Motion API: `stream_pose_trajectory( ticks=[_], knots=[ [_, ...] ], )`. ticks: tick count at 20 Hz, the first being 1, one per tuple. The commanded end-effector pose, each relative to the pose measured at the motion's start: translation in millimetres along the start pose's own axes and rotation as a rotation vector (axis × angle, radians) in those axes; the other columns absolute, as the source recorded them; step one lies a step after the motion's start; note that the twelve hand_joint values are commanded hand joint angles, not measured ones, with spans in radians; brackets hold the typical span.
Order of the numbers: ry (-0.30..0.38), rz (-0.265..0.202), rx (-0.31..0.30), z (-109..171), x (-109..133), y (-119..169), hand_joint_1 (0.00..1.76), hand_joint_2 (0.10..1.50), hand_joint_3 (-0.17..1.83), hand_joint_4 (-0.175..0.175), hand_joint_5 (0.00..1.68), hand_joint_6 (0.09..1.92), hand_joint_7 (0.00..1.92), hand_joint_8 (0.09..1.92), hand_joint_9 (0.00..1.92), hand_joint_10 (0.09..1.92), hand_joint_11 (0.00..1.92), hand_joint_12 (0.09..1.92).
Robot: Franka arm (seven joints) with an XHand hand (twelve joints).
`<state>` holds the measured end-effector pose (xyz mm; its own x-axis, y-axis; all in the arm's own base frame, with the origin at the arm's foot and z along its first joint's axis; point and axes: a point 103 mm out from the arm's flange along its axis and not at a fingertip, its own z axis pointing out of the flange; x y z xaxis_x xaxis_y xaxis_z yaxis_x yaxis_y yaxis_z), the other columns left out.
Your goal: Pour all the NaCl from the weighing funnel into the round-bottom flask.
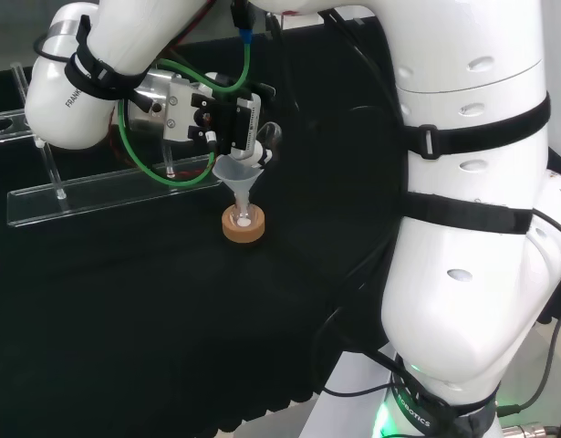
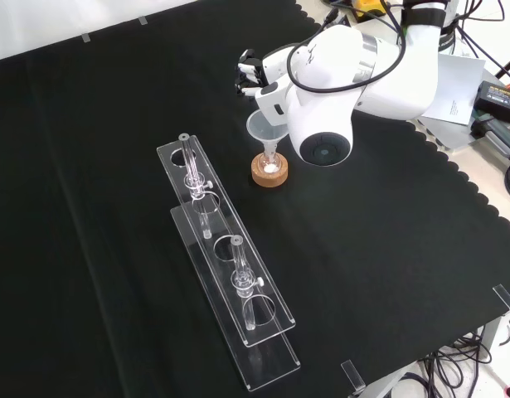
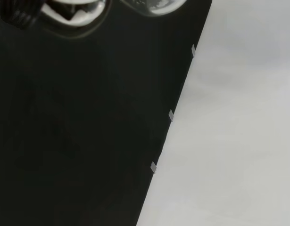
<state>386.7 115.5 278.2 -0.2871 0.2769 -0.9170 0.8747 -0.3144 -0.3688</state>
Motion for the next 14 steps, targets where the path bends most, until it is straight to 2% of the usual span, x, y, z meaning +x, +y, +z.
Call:
stream_pose_trajectory(
  ticks=[1,8,14],
  knots=[
    [0.022,-0.004,0.000,2,-2,1,1.10,0.73,0.56,0.175,1.21,0.75,0.61,0.64,1.02,0.23,0.90,0.98],
    [0.089,-0.012,-0.015,7,-9,0,1.10,0.73,0.56,0.175,1.21,0.75,0.61,0.64,1.02,0.23,0.90,0.98],
    [0.186,-0.024,-0.030,16,-10,-3,1.10,0.73,0.56,0.175,1.21,0.75,0.61,0.64,1.02,0.23,0.90,0.97]
  ],
)
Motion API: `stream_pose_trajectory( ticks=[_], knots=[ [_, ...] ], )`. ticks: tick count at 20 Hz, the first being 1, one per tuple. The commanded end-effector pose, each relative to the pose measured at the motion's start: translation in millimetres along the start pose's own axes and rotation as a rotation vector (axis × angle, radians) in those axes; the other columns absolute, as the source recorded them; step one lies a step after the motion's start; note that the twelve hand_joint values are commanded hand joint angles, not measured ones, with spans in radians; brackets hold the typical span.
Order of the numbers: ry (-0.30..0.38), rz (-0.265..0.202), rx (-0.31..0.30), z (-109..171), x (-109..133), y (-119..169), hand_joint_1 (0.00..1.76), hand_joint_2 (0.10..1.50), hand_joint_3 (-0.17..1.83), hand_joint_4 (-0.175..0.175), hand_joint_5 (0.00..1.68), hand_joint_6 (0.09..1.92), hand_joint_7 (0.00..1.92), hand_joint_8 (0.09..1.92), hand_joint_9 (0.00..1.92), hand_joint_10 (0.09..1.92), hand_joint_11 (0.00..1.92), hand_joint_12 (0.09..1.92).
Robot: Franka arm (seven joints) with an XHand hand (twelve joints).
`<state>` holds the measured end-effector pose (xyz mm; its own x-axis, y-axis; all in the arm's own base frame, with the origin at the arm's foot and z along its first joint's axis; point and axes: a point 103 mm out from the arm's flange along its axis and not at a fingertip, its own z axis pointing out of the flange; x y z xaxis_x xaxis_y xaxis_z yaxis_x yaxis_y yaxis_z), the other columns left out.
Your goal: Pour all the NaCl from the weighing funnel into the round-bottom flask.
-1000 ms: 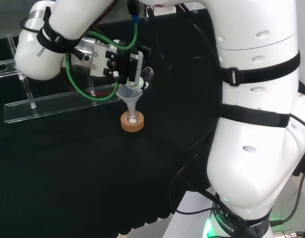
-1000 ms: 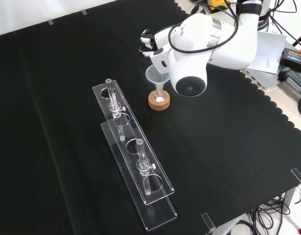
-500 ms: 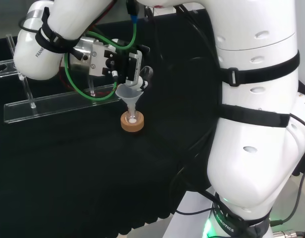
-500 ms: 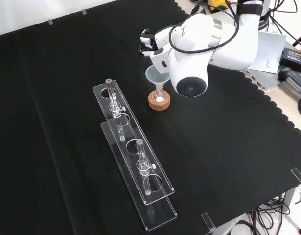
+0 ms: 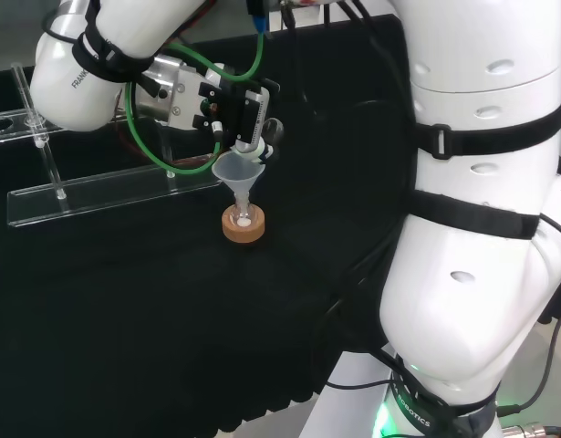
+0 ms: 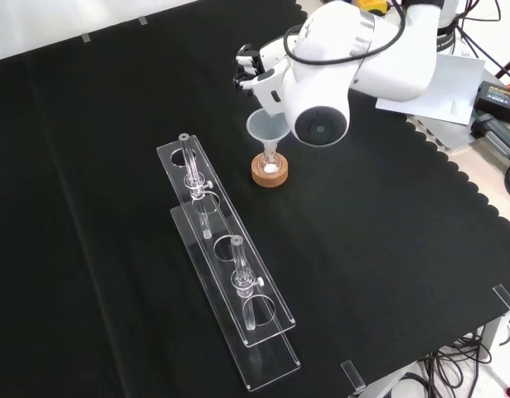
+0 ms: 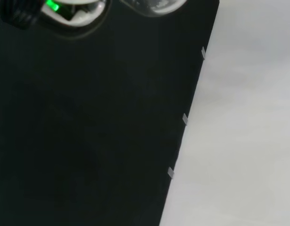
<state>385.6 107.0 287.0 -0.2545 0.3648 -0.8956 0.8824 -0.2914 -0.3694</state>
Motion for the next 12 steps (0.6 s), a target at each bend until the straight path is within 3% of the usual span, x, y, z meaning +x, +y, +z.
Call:
stream_pose_trajectory(
  ticks=[1,7,12],
  knots=[
    [0.119,-0.023,-0.007,10,-1,-1,1.10,0.73,0.56,0.175,1.21,0.75,0.61,0.64,1.02,0.23,0.90,0.97],
    [0.270,-0.048,-0.012,19,-3,0,1.10,0.73,0.56,0.175,1.21,0.75,0.61,0.64,1.02,0.23,0.90,0.97],
    [0.352,-0.047,-0.021,19,-4,-1,1.10,0.73,0.56,0.175,1.21,0.75,0.61,0.64,1.02,0.23,0.90,0.97]
  ],
)
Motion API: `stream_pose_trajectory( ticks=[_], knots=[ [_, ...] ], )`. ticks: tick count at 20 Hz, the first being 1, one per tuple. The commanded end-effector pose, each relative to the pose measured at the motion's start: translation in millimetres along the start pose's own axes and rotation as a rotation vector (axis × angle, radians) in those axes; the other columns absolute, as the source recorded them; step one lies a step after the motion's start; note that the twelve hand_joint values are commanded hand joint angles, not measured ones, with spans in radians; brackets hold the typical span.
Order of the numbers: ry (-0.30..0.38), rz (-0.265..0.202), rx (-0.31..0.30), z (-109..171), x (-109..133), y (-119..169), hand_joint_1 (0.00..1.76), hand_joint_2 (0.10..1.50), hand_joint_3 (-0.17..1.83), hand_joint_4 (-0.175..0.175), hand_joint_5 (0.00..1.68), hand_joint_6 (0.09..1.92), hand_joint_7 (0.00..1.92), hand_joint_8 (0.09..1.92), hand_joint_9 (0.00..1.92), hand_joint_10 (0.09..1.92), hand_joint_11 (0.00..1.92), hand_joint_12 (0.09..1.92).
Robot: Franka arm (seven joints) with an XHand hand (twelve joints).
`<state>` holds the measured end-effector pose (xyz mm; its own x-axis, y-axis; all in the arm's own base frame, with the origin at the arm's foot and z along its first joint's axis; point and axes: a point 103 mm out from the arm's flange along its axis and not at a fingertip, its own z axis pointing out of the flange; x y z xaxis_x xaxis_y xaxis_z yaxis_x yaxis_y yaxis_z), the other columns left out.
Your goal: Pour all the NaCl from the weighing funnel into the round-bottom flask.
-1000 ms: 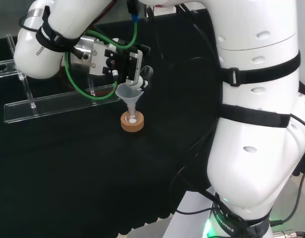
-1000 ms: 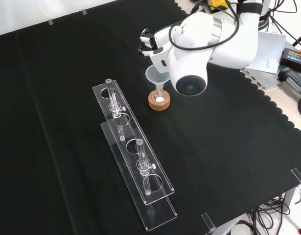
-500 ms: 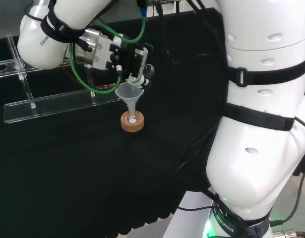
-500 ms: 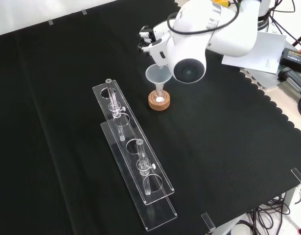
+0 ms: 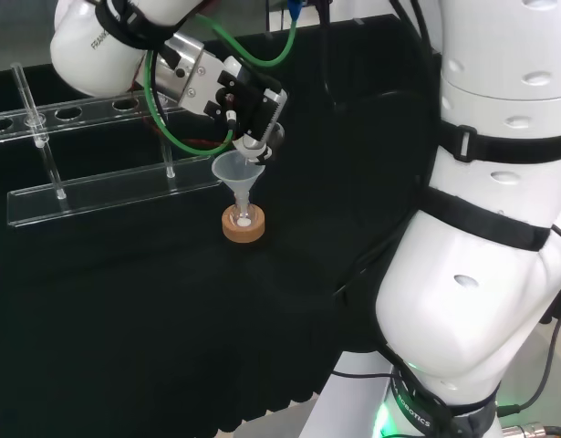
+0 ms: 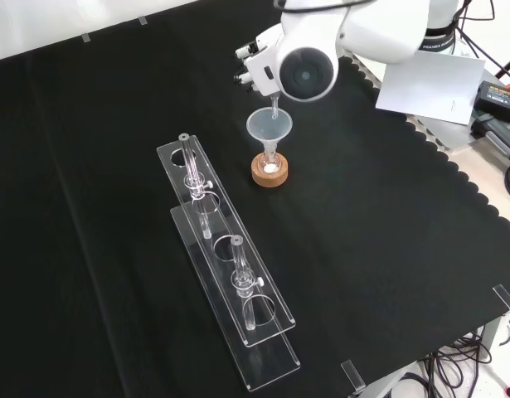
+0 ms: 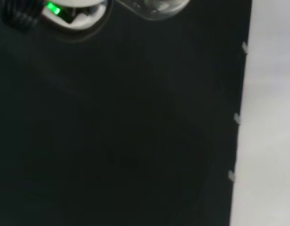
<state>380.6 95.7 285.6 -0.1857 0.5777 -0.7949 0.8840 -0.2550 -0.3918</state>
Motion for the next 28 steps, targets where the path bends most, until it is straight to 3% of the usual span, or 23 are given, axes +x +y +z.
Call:
stream_pose_trajectory(
  ticks=[1,7,13,19,28],
  knots=[
    [0.132,-0.011,0.000,6,-3,0,1.10,0.73,0.56,0.175,1.21,0.75,0.61,0.64,1.02,0.23,0.89,0.97],
    [0.306,-0.005,-0.043,29,-15,2,1.10,0.73,0.56,0.175,1.21,0.75,0.61,0.64,1.02,0.23,0.89,0.97],
    [0.388,0.009,-0.082,38,-23,3,1.10,0.73,0.56,0.175,1.21,0.75,0.61,0.64,1.02,0.23,0.89,0.97],
    [0.527,0.014,-0.125,41,-30,3,1.10,0.73,0.56,0.175,1.21,0.75,0.61,0.64,1.01,0.23,0.89,0.97],
    [0.621,0.013,-0.140,45,-33,7,1.10,0.73,0.56,0.175,1.21,0.75,0.61,0.64,1.01,0.23,0.87,0.97]
  ],
)
